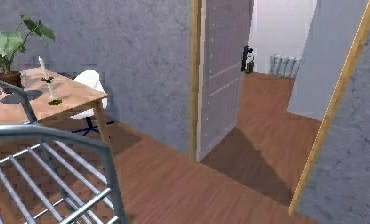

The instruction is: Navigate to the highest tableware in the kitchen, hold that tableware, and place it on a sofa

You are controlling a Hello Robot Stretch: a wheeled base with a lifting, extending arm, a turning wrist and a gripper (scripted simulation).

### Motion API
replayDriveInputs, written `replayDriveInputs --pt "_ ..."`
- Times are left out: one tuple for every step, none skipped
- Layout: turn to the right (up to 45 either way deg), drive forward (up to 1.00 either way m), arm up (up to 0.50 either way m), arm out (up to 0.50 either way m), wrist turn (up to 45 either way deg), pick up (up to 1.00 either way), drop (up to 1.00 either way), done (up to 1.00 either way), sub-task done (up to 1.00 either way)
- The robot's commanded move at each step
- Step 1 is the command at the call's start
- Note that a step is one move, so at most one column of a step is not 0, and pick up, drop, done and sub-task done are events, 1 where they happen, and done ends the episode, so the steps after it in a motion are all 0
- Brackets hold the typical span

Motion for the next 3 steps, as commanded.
replayDriveInputs --pt "6.0 0.0 0.0 0.0 0.0 0.0 0.0 0.0 0.0" --pt "0.0 0.0 0.0 0.3 0.0 0.0 0.0 0.0 0.0" --pt "0.0 0.0 0.0 0.0 45.0 0.0 0.0 0.0 0.0"
